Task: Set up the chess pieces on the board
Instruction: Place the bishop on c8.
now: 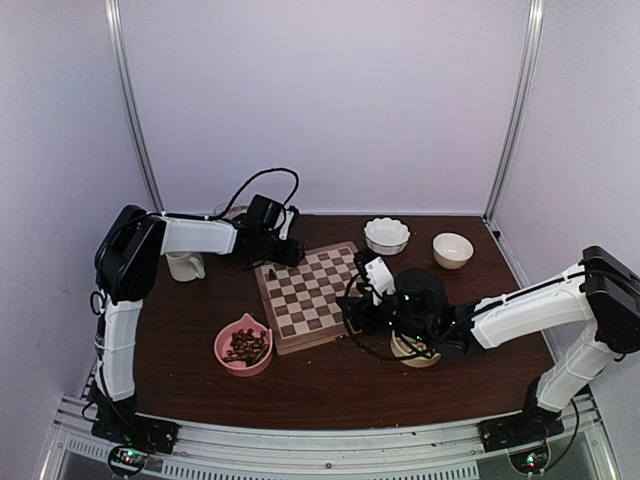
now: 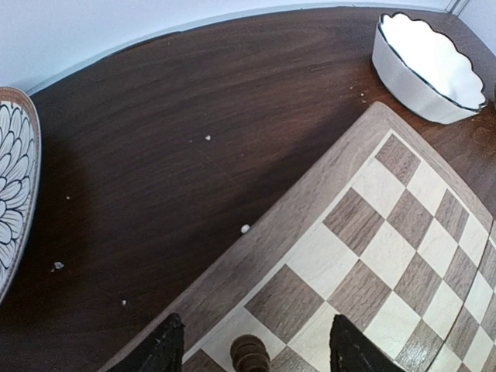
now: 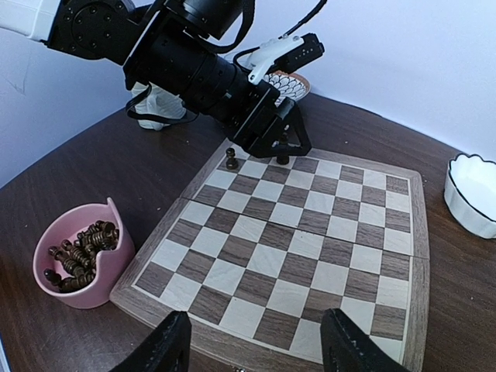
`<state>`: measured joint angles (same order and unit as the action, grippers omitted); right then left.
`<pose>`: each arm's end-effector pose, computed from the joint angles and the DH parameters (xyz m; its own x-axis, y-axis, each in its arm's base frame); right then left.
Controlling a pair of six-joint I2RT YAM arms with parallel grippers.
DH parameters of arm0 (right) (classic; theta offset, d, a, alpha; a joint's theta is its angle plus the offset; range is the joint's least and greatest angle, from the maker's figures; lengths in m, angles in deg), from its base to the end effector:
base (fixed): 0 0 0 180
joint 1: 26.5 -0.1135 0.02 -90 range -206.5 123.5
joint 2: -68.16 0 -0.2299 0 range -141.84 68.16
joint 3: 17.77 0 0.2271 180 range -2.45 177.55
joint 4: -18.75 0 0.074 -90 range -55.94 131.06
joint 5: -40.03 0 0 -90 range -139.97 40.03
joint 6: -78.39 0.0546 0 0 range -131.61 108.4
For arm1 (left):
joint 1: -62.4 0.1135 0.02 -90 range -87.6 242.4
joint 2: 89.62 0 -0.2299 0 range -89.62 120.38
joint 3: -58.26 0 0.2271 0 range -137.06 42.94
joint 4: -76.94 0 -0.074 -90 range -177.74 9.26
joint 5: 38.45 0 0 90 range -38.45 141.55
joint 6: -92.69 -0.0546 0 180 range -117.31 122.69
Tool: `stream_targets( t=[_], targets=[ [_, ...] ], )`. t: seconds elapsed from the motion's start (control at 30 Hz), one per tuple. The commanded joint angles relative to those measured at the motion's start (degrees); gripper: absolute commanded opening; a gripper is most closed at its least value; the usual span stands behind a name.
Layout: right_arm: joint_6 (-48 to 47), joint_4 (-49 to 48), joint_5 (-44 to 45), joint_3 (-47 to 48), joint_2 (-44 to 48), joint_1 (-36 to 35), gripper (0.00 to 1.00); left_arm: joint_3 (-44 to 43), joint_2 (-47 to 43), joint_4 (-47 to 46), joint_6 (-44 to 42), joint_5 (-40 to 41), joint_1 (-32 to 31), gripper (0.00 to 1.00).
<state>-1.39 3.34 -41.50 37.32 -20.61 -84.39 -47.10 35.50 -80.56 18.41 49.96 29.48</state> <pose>0.1799 0.2715 0.1773 -0.2995 -0.1470 -0.9427 -0.7218 0.6811 0.1230 0.3863 -0.2519 0.1383 -0.6953 0.1275 -0.7074 0.3866 0.8960 -0.2185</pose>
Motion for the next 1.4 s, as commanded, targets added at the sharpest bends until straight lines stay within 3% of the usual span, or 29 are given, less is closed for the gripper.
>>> stream_targets(
  t=[0.0, 0.43, 0.6, 0.83, 1.1, 1.37],
  targets=[
    [-1.0, 0.5, -1.3, 0.9, 0.2, -0.3, 0.60, -0.6, -2.2, -0.1, 1.7, -2.5, 0.3, 0.64],
    [-1.6, 1.6, -2.1, 1.9, -0.1, -0.7, 0.60, -1.4, -6.9, 3.3, 6.6, -3.2, 1.3, 0.48],
    [-1.6, 1.7, -2.1, 1.9, 0.0, -0.7, 0.60, -2.6, -6.9, 6.3, 8.9, -2.0, 2.9, 0.19],
    [0.8, 2.4, -0.1, 2.1, 0.3, -0.2, 0.61, -2.8, -5.6, 7.6, 10.5, -2.9, 5.7, 0.01],
    [5.4, 8.2, -7.4, 5.0, 0.4, 5.6, 0.59, -9.3, 0.5, 11.8, 11.4, -10.1, 10.0, 0.00],
    [10.9, 14.9, -9.2, 7.7, -1.9, 12.9, 0.54, -14.1, 3.5, 16.4, 7.3, -7.8, 11.0, 0.00]
  ],
)
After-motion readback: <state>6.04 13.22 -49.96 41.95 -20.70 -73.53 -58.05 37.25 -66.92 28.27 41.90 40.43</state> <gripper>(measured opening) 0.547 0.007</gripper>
